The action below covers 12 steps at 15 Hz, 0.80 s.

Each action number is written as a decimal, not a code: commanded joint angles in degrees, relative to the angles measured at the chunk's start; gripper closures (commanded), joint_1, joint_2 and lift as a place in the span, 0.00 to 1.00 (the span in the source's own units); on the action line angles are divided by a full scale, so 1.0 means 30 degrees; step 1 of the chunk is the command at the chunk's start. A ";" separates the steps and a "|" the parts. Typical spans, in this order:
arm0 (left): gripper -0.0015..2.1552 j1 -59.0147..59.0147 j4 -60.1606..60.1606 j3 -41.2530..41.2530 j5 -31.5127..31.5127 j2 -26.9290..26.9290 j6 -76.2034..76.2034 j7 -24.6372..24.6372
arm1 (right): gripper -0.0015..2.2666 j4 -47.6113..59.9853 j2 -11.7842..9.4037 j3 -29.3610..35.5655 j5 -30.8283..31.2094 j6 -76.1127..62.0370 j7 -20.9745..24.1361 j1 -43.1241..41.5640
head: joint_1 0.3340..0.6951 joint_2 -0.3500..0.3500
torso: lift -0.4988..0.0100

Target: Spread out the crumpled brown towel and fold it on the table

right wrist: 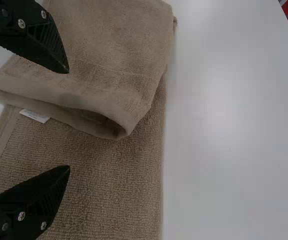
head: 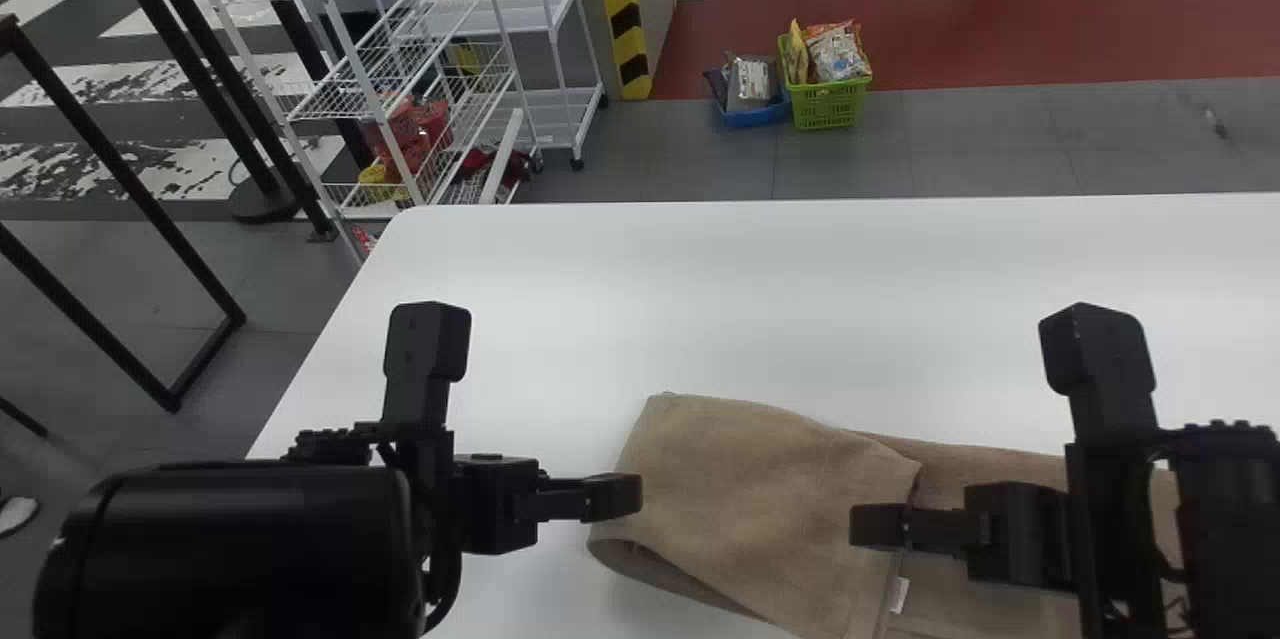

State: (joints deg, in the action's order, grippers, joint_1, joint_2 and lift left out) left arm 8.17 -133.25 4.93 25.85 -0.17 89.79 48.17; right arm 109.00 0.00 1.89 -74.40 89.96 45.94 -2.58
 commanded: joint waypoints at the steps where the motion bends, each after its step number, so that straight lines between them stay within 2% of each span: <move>1: 0.04 -0.0027 0.0030 0.0027 -0.0090 0.0108 0.0081 -0.0001 | 0.10 -0.0591 0.0017 -0.0101 0.0133 0.0040 -0.0078 -0.0194 | 1.00 0.85 | 0.73; 3: 0.04 -0.0057 0.0118 0.0027 -0.0148 0.0108 0.0081 -0.0001 | 0.21 -0.0796 0.0017 -0.0277 0.0163 0.0040 -0.0254 -0.0282 | 1.00 0.86 | 0.73; 4: 0.04 -0.0086 0.0236 0.0056 -0.0148 0.0108 0.0081 -0.0001 | 0.33 -0.0767 0.0017 -0.0365 0.0163 0.0040 -0.0401 -0.0282 | 1.00 0.86 | 0.73; 6: 0.04 -0.0086 0.0236 0.0203 -0.0148 0.0108 0.0081 0.0028 | 0.67 -0.0591 0.0017 -0.0306 0.0075 0.0040 -0.0430 -0.0194 | 1.00 0.87 | 0.73; 7: 0.04 -0.0086 0.0236 0.0232 -0.0148 0.0108 0.0081 0.0028 | 0.70 -0.0444 0.0017 -0.0189 -0.0072 0.0040 -0.0430 -0.0077 | 1.00 0.87 | 0.73; 12: 0.04 -0.0115 0.0206 0.0203 -0.0148 0.0108 0.0081 0.0028 | 0.70 0.0815 0.0017 0.0368 -0.0335 0.0040 -0.0664 0.0509 | 1.00 0.88 | 0.73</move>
State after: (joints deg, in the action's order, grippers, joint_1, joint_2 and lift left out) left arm 7.88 -132.57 5.67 25.38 -0.17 89.79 48.25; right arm 111.01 0.00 2.31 -74.97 89.96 44.10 -1.32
